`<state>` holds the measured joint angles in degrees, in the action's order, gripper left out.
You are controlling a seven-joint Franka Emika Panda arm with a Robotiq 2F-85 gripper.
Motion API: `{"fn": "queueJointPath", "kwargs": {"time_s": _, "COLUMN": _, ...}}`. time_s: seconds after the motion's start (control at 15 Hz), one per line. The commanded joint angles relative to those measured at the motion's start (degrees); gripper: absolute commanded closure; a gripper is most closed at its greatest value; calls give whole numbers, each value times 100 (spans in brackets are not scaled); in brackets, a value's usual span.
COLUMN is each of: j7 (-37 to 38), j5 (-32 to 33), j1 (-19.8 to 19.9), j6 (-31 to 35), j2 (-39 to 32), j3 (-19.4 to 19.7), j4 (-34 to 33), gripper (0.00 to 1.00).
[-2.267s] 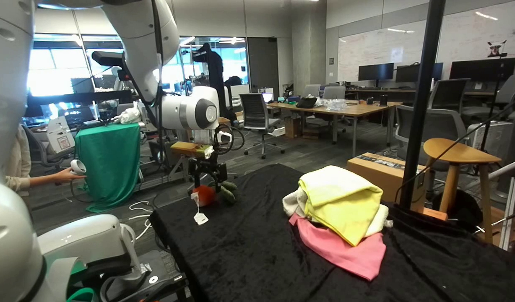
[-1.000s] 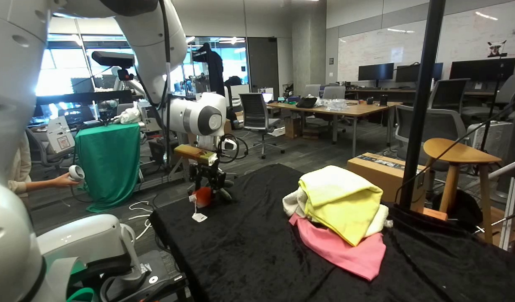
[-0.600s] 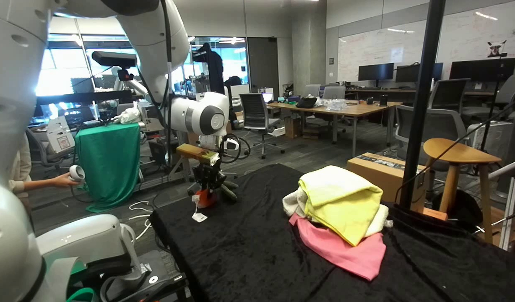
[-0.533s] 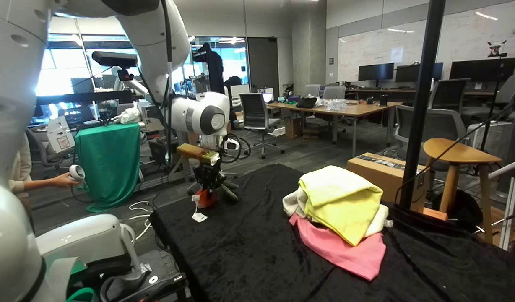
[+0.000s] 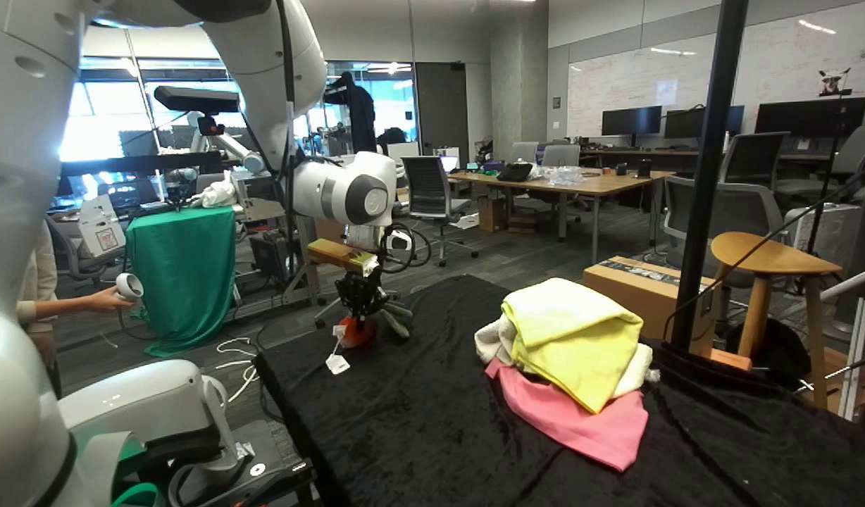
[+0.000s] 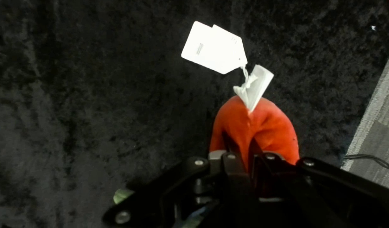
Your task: Pile all the objects on the middle back of the table
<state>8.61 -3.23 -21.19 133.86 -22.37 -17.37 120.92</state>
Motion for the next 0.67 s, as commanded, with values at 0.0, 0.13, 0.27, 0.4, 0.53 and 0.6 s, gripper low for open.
{"fn": "queueJointPath", "kwargs": {"time_s": 0.0, "j7": -100, "j5": -113, "j1": 105, "j6": -230, "j2": 146, "j3": 21, "j4": -87, "gripper": 96}}
{"fn": "queueJointPath", "kwargs": {"time_s": 0.13, "j7": -222, "j5": -237, "j1": 214, "j6": -383, "j2": 193, "j3": -25, "j4": -136, "gripper": 96}}
{"fn": "queueJointPath", "kwargs": {"time_s": 0.27, "j7": -331, "j5": -331, "j1": 307, "j6": -552, "j2": 284, "j3": -42, "j4": -173, "gripper": 96}}
{"fn": "queueJointPath", "kwargs": {"time_s": 0.4, "j7": -380, "j5": -354, "j1": 362, "j6": -655, "j2": 453, "j3": -13, "j4": -192, "gripper": 96}}
{"fn": "queueJointPath", "kwargs": {"time_s": 0.53, "j7": -336, "j5": -228, "j1": 389, "j6": -615, "j2": 681, "j3": 70, "j4": -189, "gripper": 96}}
{"fn": "queueJointPath", "kwargs": {"time_s": 0.6, "j7": -195, "j5": -4, "j1": 363, "j6": -452, "j2": 802, "j3": 173, "j4": -163, "gripper": 96}}
